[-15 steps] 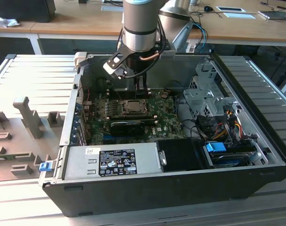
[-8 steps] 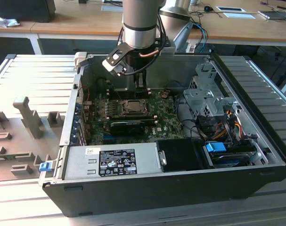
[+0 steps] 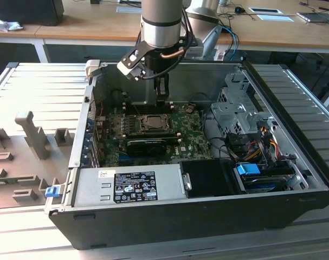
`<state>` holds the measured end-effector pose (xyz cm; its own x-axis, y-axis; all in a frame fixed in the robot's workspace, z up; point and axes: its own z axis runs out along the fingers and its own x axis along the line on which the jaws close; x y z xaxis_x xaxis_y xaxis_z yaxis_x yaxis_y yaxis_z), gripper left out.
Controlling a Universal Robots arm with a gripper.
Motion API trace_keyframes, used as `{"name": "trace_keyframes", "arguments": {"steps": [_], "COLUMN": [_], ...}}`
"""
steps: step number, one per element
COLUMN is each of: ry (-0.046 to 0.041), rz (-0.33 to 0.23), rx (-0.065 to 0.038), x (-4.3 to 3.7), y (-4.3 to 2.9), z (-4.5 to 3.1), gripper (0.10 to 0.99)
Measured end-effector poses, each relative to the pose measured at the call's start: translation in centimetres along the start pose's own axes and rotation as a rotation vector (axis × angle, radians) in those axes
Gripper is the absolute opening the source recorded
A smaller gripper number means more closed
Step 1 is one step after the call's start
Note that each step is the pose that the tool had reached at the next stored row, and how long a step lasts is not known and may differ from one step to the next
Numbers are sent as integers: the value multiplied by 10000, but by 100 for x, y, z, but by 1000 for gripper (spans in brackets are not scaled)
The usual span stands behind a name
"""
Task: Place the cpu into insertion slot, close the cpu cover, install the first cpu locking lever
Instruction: 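Install the first cpu locking lever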
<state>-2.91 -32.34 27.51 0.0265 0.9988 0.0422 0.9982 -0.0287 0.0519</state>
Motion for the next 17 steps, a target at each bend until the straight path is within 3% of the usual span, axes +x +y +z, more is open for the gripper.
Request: {"name": "trace_keyframes", "arguments": {"steps": [1, 3, 4, 6, 8, 17], "ry": [0, 0, -2, 17, 60, 91], "rz": [0, -1, -15, -483, -1306, -1883], "rx": [0, 0, -1, 20, 54, 78], "x": [1, 7, 7, 7, 7, 7], "y": [1, 8, 9, 9, 9, 9], "z": [-22, -154, -164, -165, -165, -164], "gripper": [106, 106, 106, 106, 106, 106]}}
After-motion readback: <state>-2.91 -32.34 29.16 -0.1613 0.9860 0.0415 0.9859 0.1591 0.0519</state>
